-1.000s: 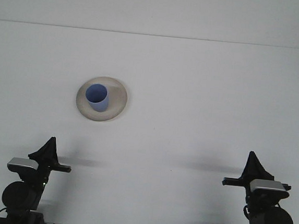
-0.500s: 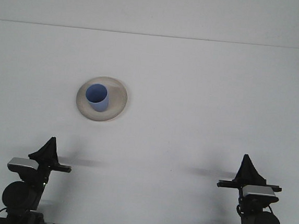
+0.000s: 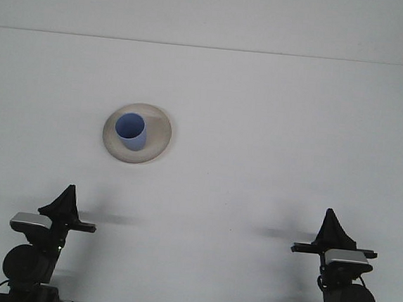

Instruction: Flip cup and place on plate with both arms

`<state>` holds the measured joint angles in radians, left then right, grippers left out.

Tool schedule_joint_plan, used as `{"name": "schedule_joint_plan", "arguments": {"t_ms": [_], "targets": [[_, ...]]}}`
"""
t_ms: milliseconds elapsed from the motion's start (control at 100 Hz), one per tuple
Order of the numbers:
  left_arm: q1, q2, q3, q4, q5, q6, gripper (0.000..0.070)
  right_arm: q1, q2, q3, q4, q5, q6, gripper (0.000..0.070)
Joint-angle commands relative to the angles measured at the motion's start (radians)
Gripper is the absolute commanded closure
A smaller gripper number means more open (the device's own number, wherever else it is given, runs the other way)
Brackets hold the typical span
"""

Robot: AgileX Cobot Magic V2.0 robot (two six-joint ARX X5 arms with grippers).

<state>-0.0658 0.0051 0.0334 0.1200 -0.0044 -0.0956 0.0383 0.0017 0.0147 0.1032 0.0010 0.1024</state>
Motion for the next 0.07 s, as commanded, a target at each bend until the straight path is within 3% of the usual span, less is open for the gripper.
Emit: {"name": "schedule_joint_plan", "arguments": {"t_ms": [0,60], "targets": [[0.001,-0.002,-0.019,0.012,0.001,0.001,0.0688,0.000,0.000,-0.002,0.010,0.000,0.006,0.0700],[0.001,-0.002,-0.019,0.012,0.001,0.001,0.0688,0.000,0.000,-0.002,0.010,0.000,0.006,0.0700]]}}
